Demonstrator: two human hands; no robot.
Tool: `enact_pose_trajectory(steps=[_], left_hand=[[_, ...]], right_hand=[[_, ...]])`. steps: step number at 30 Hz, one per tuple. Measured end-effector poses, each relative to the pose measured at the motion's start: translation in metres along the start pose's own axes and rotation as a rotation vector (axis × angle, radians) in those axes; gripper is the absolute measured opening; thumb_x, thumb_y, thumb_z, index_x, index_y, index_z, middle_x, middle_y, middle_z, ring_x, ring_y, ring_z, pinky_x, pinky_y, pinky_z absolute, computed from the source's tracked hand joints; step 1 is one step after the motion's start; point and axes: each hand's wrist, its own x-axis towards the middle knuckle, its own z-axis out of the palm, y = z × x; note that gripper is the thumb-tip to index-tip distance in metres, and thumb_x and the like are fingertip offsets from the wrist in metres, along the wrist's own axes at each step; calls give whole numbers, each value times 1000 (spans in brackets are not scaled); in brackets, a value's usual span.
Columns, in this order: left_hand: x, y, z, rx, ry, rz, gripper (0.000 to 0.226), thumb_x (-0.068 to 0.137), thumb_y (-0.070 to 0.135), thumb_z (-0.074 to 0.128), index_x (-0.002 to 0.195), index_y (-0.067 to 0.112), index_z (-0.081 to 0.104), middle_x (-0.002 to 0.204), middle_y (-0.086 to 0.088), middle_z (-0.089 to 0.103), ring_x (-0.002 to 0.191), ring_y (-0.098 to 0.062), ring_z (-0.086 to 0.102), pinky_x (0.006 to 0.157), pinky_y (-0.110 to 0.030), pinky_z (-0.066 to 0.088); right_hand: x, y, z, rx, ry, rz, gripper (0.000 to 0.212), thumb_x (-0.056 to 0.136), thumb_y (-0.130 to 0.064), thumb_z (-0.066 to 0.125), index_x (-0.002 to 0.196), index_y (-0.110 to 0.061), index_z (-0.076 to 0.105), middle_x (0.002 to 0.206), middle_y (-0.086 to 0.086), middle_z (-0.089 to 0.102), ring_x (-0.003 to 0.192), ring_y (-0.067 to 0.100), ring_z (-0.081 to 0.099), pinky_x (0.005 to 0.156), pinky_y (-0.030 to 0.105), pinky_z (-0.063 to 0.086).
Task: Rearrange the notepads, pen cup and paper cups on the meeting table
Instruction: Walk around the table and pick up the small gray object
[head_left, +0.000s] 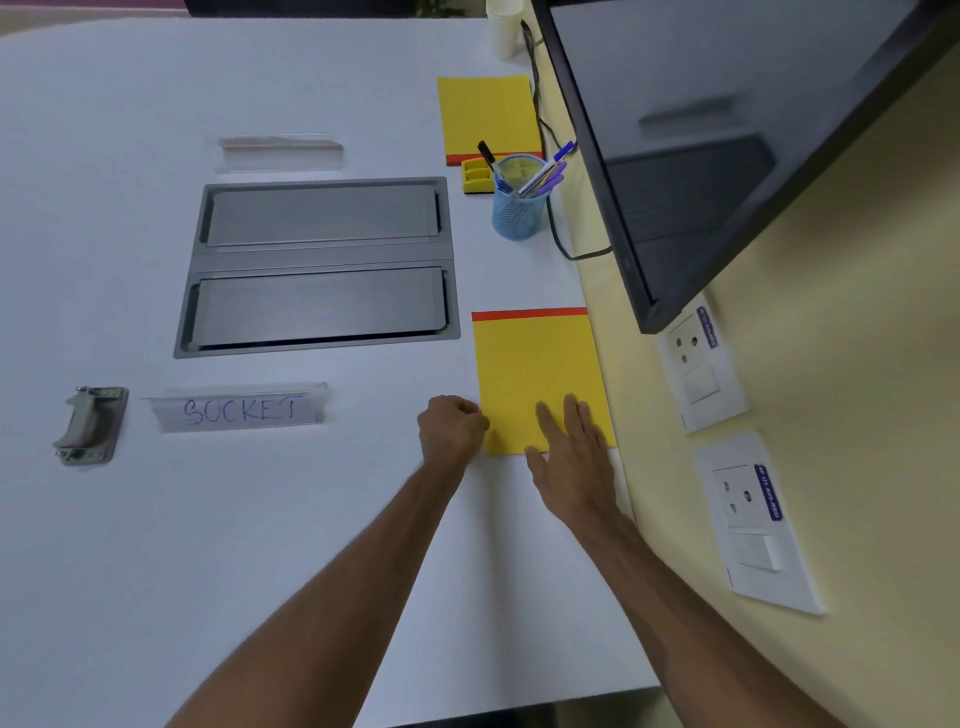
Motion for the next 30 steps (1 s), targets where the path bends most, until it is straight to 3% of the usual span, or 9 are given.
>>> enact_pose_trajectory(steps=[5,10,16,19,25,30], left_hand=[[-20,0,-19,127,-106,85,28,84,15,69,111,10,71,101,-12,73,93,-30,69,83,-39,59],[-43,-18,-69,255,-21,242,28,88,23,64,114,16,71,107,-3,73,95,-16,67,84,-31,55],[-56,-70,-175,356,207,273,33,93,24,63,124,14,63,122,-6,67,102,-20,64,89,-31,49],[-59,-99,-231,343,339,222,38,92,24,62,128,13,60,126,-9,63,109,-25,61,94,-38,50],[-58,-149,-307,252,488,174,45,90,23,68,132,10,55,123,-12,64,103,-24,64,90,-40,54],[-31,-167,-335,202,562,173,57,88,26,70,139,10,47,133,-12,57,114,-26,59,97,-44,50]], right_hand=[[-4,-9,-9,-15,5,36,66,101,-38,48,158,-19,19,166,14,11,155,31,7,123,46,16],[-10,-53,-16,23,10,-72,63,102,-34,46,158,-16,22,166,14,14,154,29,11,123,43,18],[-21,-146,2,76,-63,-381,61,103,-33,45,157,-17,23,167,11,11,155,25,9,124,40,13],[-28,-196,23,60,-101,-573,59,104,-33,43,157,-16,24,167,10,10,155,23,8,124,38,8],[-19,-281,73,-217,-178,-1046,60,105,-37,38,159,-19,19,168,7,5,156,24,2,126,44,5],[-5,-313,107,-294,-223,-1060,65,105,-50,29,160,-24,7,168,3,-4,155,23,-8,125,46,-1]])
